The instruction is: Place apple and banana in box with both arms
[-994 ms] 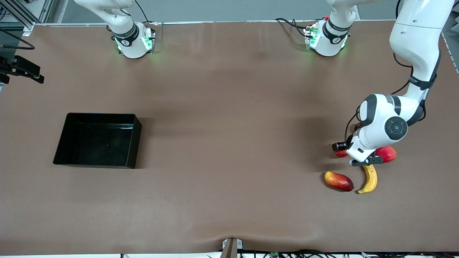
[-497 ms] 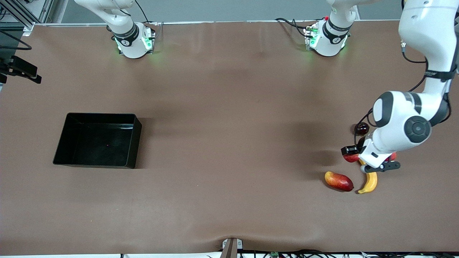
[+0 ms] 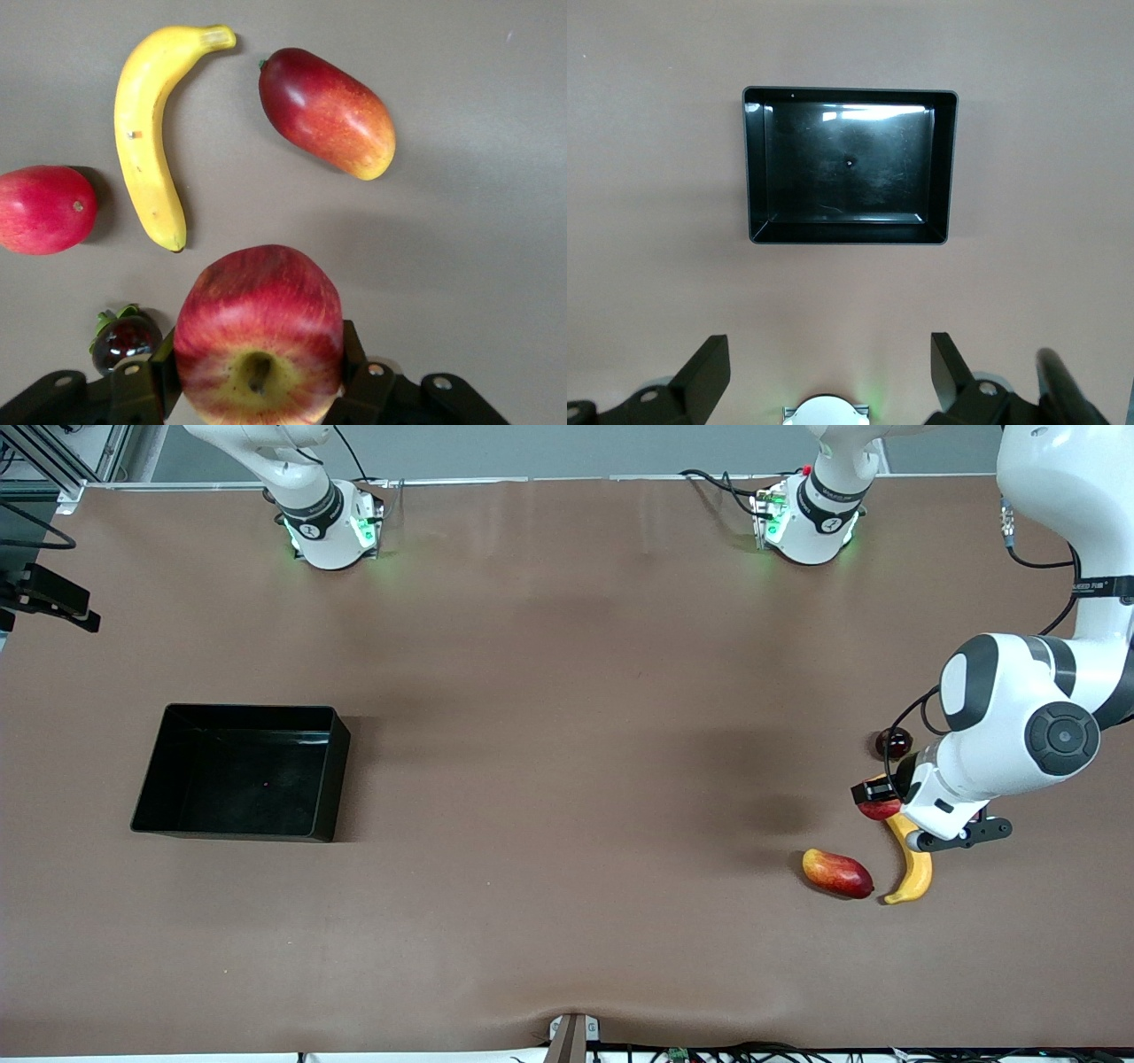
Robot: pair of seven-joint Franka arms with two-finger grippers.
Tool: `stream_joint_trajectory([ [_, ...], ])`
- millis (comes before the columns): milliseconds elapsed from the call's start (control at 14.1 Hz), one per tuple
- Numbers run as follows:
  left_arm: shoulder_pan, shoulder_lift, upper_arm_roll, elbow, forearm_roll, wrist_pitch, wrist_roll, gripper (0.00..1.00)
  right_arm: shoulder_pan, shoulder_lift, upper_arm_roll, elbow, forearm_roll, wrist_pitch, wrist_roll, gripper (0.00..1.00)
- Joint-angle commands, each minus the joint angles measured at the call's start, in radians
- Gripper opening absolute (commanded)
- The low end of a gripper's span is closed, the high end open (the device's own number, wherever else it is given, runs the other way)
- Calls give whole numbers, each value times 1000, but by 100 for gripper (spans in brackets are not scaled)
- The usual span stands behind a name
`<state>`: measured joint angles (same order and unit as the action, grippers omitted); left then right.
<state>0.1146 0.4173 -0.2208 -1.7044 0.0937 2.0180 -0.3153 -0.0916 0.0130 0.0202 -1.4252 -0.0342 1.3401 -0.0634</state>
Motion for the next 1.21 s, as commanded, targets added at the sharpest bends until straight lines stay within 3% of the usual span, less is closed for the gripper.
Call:
stream_joint_trajectory([
  [0,4,-5,-9,14,8,-31,-13,0,-30,-4,12,-3,14,7,2,100],
  [284,4,-11,-9,14,9,-59,-10,0,-20,-2,14,3,14,11,4,100],
  [639,2,-11,-9,11,8,-68,-15,0,-62,2,12,3,151,10,4,100],
  [1136,-1,-9,-9,3,8,-68,-18,0,-118,83,10,-9,129,123,-1,100],
])
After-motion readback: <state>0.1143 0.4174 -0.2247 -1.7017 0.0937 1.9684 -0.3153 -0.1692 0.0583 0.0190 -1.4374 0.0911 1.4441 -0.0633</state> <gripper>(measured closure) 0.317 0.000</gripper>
